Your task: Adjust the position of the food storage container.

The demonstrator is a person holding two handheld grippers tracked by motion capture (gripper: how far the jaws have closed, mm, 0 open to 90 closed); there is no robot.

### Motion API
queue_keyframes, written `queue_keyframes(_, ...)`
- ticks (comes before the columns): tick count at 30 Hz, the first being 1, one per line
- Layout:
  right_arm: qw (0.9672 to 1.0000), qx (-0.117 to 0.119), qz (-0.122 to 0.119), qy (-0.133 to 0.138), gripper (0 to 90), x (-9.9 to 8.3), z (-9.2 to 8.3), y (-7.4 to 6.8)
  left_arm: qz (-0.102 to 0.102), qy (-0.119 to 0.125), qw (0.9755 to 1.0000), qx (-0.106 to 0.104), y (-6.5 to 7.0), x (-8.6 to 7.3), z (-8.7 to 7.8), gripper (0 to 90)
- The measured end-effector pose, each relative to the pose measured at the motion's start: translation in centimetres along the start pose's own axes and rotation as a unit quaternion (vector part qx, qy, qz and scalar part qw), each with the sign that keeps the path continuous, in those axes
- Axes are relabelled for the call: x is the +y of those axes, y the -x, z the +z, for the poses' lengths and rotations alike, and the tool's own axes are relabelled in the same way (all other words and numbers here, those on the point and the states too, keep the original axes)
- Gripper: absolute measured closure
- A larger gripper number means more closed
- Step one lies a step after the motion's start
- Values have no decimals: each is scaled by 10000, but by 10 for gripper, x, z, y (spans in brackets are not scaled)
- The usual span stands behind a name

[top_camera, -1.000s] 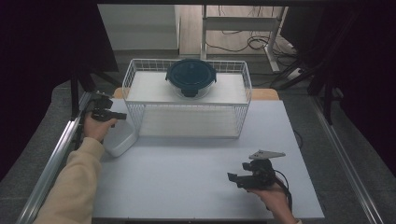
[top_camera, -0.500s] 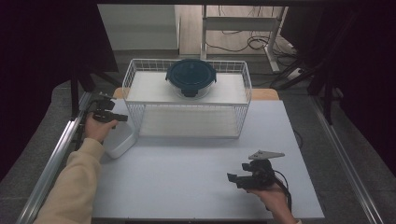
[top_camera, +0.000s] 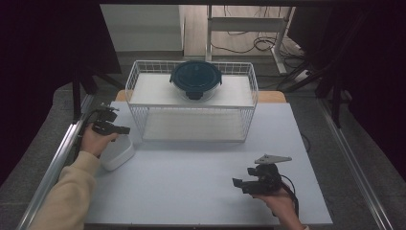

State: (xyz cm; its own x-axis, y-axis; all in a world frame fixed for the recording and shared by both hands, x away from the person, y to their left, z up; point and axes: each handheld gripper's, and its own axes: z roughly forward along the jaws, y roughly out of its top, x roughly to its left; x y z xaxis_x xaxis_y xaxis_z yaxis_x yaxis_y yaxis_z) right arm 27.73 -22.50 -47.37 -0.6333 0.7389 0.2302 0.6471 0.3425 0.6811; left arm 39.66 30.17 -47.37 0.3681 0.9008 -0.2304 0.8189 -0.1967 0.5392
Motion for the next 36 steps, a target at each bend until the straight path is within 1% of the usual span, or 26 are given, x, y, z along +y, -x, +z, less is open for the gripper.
queue_keyframes(2,10000,-2,-3,-4,225,0,0,0,0,-31,10000,-35,1,-4,-3,900)
queue_keyframes(4,10000,1,-6,-12,225,0,1,-1,35,-47,10000,-27,1,-7,-6,900)
queue_keyframes(6,10000,7,-10,-18,225,0,1,-1,66,-13,10000,-19,1,-10,-9,900)
queue_keyframes(8,10000,7,-7,-18,225,0,1,-1,31,107,9999,61,-2,-11,-14,900)
queue_keyframes(10,10000,1,-4,-17,225,0,1,-1,-115,321,9994,59,-9,-11,-23,900)
queue_keyframes(12,10000,-1,-7,-15,225,0,1,-1,-213,477,9986,113,-18,-11,-31,900)
queue_keyframes(14,10000,3,-11,-13,225,0,1,-2,-227,577,9978,243,-28,-12,-37,900)
queue_keyframes(16,10000,-1,-15,-23,225,0,1,-1,-368,614,9969,323,-40,-13,-39,900)
queue_keyframes(19,10000,-1,-7,-36,225,0,2,-1,-429,504,9964,537,-55,-17,-37,900)
queue_keyframes(23,10000,-2,-6,-45,225,-1,3,-1,-409,352,9965,643,-64,-21,-32,900)
queue_keyframes(25,10000,-13,0,-39,225,-1,3,0,-328,249,9968,683,-66,-23,-30,900)
queue_keyframes(28,10000,-12,19,-63,225,-1,4,1,-264,161,9973,659,-67,-24,-30,900)
queue_keyframes(36,10000,3,-8,-54,225,-1,4,-1,-64,-134,9977,667,-65,-26,-28,900)
